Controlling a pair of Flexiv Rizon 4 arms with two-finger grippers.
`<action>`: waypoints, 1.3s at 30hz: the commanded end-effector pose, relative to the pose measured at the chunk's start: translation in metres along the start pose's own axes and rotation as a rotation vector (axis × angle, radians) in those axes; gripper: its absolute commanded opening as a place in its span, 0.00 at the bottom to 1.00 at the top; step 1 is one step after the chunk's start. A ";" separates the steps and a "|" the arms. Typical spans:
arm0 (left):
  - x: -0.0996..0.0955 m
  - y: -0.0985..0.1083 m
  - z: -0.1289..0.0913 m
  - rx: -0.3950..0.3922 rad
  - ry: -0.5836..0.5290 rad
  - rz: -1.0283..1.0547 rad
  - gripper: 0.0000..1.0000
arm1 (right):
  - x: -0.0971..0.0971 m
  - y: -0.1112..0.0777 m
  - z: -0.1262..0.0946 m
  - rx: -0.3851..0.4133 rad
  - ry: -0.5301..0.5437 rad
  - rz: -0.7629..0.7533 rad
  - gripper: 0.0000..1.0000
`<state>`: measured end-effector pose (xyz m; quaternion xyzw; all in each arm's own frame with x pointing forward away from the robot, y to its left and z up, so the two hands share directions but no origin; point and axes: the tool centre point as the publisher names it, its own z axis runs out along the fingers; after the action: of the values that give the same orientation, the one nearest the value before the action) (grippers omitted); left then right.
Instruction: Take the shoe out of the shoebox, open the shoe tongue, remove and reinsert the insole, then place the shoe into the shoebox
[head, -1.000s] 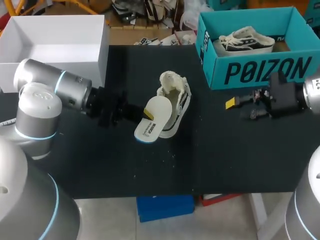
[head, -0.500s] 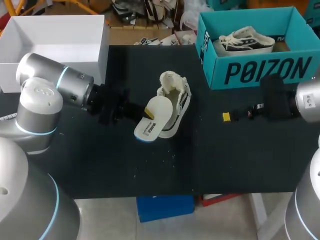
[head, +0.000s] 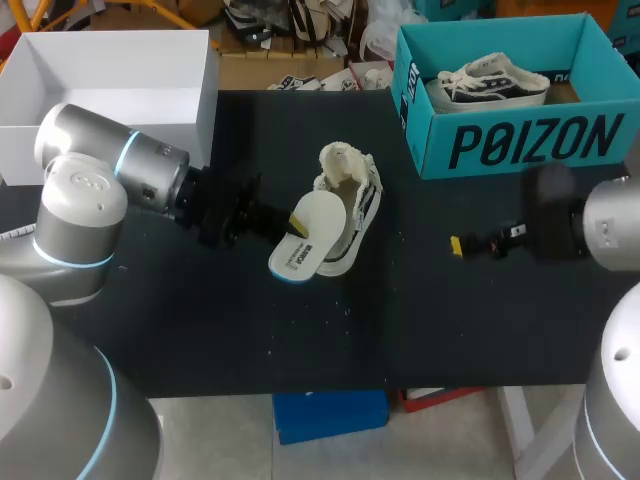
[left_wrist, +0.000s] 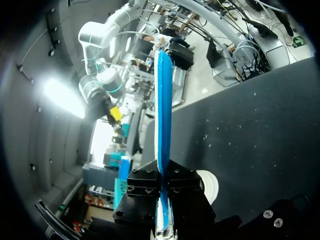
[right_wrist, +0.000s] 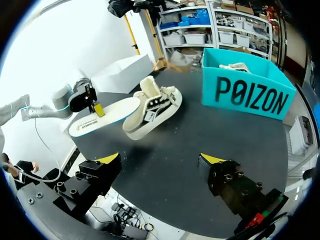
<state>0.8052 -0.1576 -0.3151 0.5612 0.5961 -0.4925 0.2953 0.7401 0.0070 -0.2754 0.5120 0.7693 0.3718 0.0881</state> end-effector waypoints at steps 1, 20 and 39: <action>-0.001 0.002 0.001 0.001 0.006 -0.001 0.00 | 0.008 -0.012 -0.015 -0.027 -0.133 -0.010 1.00; 0.002 -0.009 0.003 0.037 0.101 0.003 0.00 | 0.008 -0.012 -0.015 -0.027 -0.133 -0.010 1.00; -0.003 0.001 -0.013 0.168 0.595 0.253 0.00 | 0.008 -0.012 -0.015 -0.027 -0.133 -0.010 1.00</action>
<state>0.8010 -0.1481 -0.3180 0.7010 0.5540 -0.3931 0.2172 0.7208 0.0030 -0.2699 0.5303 0.7601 0.3460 0.1462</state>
